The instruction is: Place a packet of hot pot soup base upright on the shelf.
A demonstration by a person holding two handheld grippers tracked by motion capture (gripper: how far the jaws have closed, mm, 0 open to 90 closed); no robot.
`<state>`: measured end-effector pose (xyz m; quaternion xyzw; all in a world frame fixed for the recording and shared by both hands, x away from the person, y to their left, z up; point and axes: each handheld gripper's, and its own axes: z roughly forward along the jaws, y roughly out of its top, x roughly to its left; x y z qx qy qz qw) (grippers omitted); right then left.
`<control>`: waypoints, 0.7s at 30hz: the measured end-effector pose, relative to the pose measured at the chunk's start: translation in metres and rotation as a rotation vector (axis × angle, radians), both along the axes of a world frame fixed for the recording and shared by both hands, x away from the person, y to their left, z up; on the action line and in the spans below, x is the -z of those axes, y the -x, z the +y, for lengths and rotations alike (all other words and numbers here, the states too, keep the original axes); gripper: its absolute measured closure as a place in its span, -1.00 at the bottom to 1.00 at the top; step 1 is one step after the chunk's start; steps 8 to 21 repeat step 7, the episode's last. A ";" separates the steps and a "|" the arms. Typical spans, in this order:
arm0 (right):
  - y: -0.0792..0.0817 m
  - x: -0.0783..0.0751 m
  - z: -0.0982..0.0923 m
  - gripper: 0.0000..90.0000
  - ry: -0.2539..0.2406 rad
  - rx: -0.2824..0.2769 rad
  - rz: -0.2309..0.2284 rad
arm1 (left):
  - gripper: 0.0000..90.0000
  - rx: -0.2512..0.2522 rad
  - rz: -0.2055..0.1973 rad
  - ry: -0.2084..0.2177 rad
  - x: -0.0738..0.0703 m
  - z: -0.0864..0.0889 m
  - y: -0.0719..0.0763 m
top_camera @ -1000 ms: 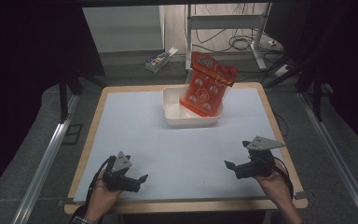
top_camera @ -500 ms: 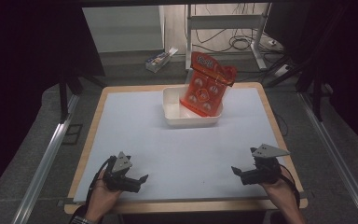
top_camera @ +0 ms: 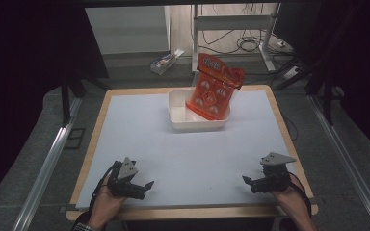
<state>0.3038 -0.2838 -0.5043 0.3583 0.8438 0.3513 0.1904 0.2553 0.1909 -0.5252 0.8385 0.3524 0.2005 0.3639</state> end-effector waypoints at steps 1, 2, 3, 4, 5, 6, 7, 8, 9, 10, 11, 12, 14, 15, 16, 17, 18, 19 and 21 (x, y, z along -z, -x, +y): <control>-0.001 0.001 -0.001 -1.00 -0.004 0.004 0.008 | -0.94 0.001 0.001 -0.001 0.000 0.000 0.000; -0.001 0.002 -0.002 -1.00 -0.004 0.006 0.011 | -0.94 0.001 0.001 -0.001 0.000 0.000 0.000; -0.002 0.002 -0.003 -1.00 -0.009 0.009 0.016 | -0.94 0.001 0.002 -0.002 0.001 -0.001 0.000; -0.002 0.003 -0.003 -1.00 -0.010 0.011 0.019 | -0.94 0.000 0.003 -0.002 0.001 -0.001 0.000; -0.002 0.003 -0.003 -1.00 -0.010 0.011 0.022 | -0.94 0.001 0.004 -0.003 0.001 -0.001 0.000; -0.003 0.003 -0.004 -1.00 -0.008 0.009 0.022 | -0.94 0.002 0.004 -0.004 0.001 -0.001 -0.001; -0.003 0.004 -0.003 -1.00 -0.008 0.010 0.026 | -0.94 0.003 0.006 -0.004 0.001 -0.001 -0.001; -0.003 0.004 -0.003 -1.00 -0.008 0.010 0.026 | -0.94 0.003 0.006 -0.004 0.001 -0.001 -0.001; -0.003 0.004 -0.003 -1.00 -0.008 0.010 0.026 | -0.94 0.003 0.006 -0.004 0.001 -0.001 -0.001; -0.003 0.004 -0.003 -1.00 -0.008 0.010 0.026 | -0.94 0.003 0.006 -0.004 0.001 -0.001 -0.001; -0.003 0.004 -0.003 -1.00 -0.008 0.010 0.026 | -0.94 0.003 0.006 -0.004 0.001 -0.001 -0.001; -0.003 0.004 -0.003 -1.00 -0.008 0.010 0.026 | -0.94 0.003 0.006 -0.004 0.001 -0.001 -0.001; -0.003 0.004 -0.003 -1.00 -0.008 0.010 0.026 | -0.94 0.003 0.006 -0.004 0.001 -0.001 -0.001; -0.003 0.004 -0.003 -1.00 -0.008 0.010 0.026 | -0.94 0.003 0.006 -0.004 0.001 -0.001 -0.001; -0.003 0.004 -0.003 -1.00 -0.008 0.010 0.026 | -0.94 0.003 0.006 -0.004 0.001 -0.001 -0.001; -0.003 0.004 -0.003 -1.00 -0.008 0.010 0.026 | -0.94 0.003 0.006 -0.004 0.001 -0.001 -0.001; -0.003 0.004 -0.003 -1.00 -0.008 0.010 0.026 | -0.94 0.003 0.006 -0.004 0.001 -0.001 -0.001; -0.003 0.004 -0.003 -1.00 -0.008 0.010 0.026 | -0.94 0.003 0.006 -0.004 0.001 -0.001 -0.001; -0.003 0.004 -0.003 -1.00 -0.008 0.010 0.026 | -0.94 0.003 0.006 -0.004 0.001 -0.001 -0.001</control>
